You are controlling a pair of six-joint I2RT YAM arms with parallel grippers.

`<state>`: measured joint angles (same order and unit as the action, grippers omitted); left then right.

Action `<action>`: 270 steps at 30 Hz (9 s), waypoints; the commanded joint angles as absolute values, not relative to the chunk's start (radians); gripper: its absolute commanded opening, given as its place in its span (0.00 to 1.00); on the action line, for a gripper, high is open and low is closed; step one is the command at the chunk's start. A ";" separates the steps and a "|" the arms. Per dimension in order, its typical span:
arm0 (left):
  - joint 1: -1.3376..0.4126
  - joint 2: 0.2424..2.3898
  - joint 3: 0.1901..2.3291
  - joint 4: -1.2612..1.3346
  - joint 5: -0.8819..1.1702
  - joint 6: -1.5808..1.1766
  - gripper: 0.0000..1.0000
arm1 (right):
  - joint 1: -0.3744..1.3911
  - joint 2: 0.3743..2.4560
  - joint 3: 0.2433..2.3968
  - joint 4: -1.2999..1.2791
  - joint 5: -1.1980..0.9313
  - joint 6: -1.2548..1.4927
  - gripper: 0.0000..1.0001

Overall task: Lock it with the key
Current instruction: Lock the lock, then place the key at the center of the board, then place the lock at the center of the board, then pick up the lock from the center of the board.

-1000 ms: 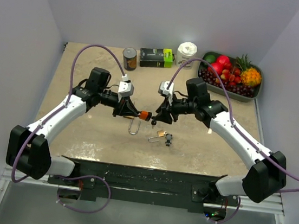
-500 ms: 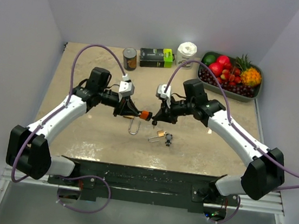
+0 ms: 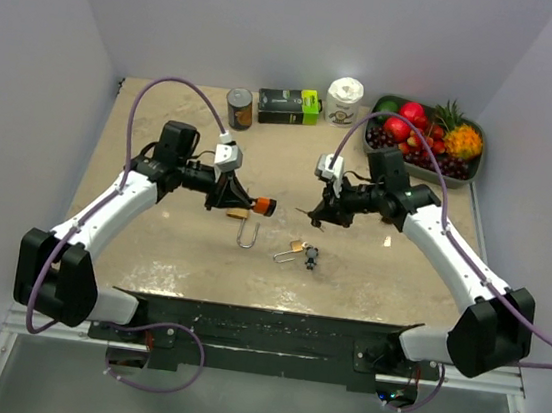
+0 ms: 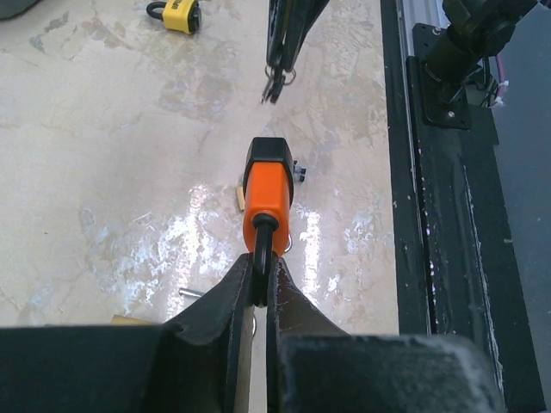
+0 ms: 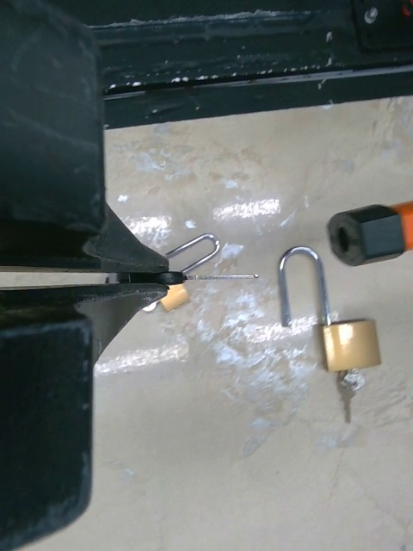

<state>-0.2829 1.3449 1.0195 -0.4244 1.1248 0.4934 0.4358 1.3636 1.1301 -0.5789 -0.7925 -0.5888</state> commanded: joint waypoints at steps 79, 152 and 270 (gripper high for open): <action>-0.359 1.494 1.054 -0.162 1.061 -0.163 0.00 | 0.492 1.302 1.101 -0.172 -0.448 -0.593 0.92; -0.202 1.169 0.862 0.233 0.313 -0.299 0.99 | 0.459 1.519 1.011 -0.141 0.090 0.182 0.00; -0.176 1.227 0.801 0.031 0.693 -0.175 0.97 | 0.615 1.776 1.034 -0.443 -0.477 -1.123 0.26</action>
